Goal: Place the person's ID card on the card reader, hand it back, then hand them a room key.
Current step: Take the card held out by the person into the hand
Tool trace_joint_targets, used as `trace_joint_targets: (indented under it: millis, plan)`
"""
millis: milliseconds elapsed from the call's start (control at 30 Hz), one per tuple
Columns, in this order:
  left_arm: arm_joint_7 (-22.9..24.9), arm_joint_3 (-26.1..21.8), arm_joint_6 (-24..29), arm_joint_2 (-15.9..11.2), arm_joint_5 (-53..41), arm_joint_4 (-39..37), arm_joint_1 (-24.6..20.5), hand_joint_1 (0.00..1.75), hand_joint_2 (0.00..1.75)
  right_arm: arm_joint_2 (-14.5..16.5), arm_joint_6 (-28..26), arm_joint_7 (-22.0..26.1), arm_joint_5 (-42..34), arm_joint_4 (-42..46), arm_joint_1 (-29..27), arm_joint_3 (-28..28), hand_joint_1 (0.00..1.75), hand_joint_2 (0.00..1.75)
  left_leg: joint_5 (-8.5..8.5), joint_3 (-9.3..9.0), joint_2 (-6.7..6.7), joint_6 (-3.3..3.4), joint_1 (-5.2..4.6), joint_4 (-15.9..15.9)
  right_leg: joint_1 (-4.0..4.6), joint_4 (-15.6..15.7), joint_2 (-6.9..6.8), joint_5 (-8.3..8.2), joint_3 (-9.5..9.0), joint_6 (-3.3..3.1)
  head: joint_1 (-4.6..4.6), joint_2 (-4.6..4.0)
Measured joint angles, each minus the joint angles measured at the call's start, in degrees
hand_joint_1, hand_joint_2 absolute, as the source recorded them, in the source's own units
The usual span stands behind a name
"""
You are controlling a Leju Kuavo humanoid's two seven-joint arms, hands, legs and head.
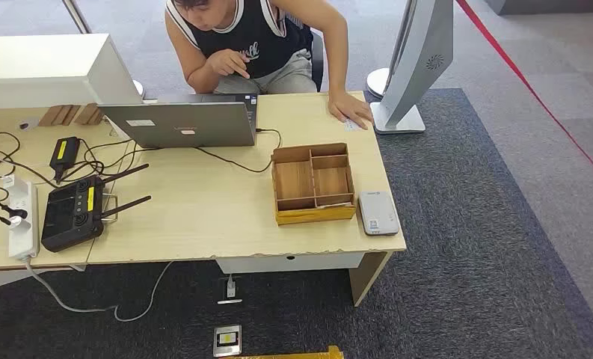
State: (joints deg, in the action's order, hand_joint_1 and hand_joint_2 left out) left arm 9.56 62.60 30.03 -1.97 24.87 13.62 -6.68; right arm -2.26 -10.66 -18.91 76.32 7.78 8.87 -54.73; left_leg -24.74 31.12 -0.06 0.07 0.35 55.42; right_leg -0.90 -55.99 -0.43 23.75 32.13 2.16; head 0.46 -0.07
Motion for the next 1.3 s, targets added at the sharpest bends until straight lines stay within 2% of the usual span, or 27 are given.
trace_joint_targets:
  millis: [67,200,1200,1300]
  plan:
    - [0.01,0.01,0.02,0.0,0.03,0.0,0.0,0.0,0.0,-0.02,0.08,-0.01,0.08,0.0,0.02,0.0,0.0,1.75,0.0,0.0,0.0,0.0,0.0,0.0,0.0,0.0,0.0,0.0,0.0,0.0,0.0,0.0]
    - [0.19,0.14,0.12,-0.07,0.04,-0.02,0.0,0.0,0.0,-0.02,0.39,-0.02,0.32,0.0,0.09,0.0,0.0,0.0,0.0,0.0,0.0,0.0,0.0,0.0,0.0,0.0,0.0,0.0,0.0,0.0,0.0,0.0]
    - [2.2,0.55,-0.22,-0.27,0.59,-0.19,0.01,0.0,0.0,-0.27,0.54,0.46,1.51,0.0,0.17,0.01,0.0,0.0,0.0,0.01,0.0,0.0,0.0,0.0,0.0,0.0,0.0,0.0,-0.01,0.0,0.0,0.0]
    - [2.62,0.55,-0.21,-0.31,1.01,-0.23,0.01,0.0,0.0,-0.28,0.65,0.65,1.87,0.01,0.38,0.02,0.0,1.31,0.0,0.01,-0.01,0.0,0.0,0.0,0.0,0.0,0.0,0.0,-0.01,0.0,0.0,0.0]
